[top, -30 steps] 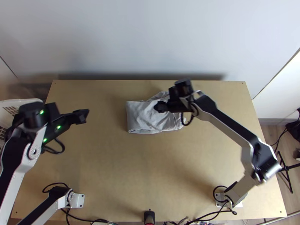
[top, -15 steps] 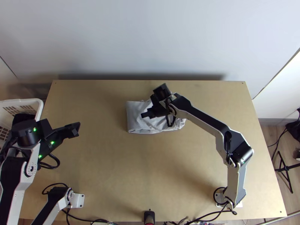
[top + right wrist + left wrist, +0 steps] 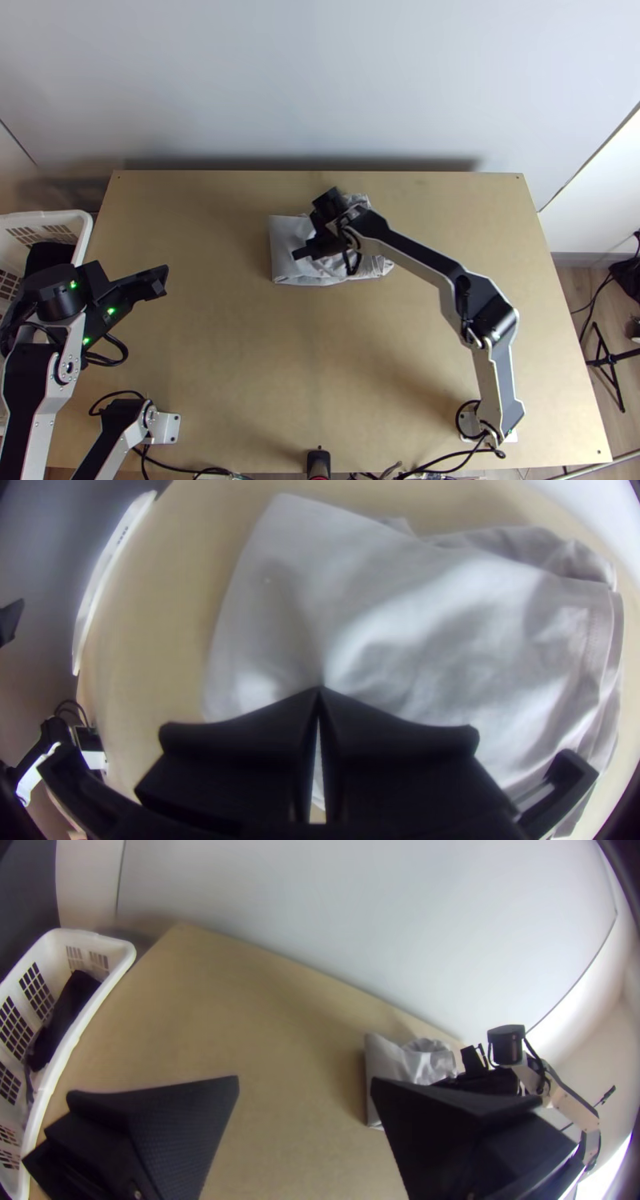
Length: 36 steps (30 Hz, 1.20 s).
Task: Fold the t-shirt
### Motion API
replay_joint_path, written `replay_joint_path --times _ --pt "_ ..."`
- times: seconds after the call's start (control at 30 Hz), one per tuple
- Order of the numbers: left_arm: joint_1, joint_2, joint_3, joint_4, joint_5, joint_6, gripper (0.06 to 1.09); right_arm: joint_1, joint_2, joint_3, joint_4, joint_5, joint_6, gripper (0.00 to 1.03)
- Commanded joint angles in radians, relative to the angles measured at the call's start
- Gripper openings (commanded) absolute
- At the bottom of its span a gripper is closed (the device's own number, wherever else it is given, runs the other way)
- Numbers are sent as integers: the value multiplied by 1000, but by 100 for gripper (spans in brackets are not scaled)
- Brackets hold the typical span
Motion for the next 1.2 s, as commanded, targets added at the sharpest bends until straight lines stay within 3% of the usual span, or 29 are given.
replay_joint_path --times 0.0,0.2,0.57,0.83,1.17 --pt "18 0 -3 26 0 3 102 27 88 27 16 38 9 3" --pt "81 -23 19 1 5 55 102 7 93 22 17 92 8 3" --pt "114 -15 36 -10 41 106 102 -151 2 -99 42 184 -24 3" --pt "116 -17 14 -5 46 98 102 -325 -148 -274 74 208 -100 3" --pt "114 -17 -3 1 55 92 102 -582 -229 -301 95 213 -202 3"
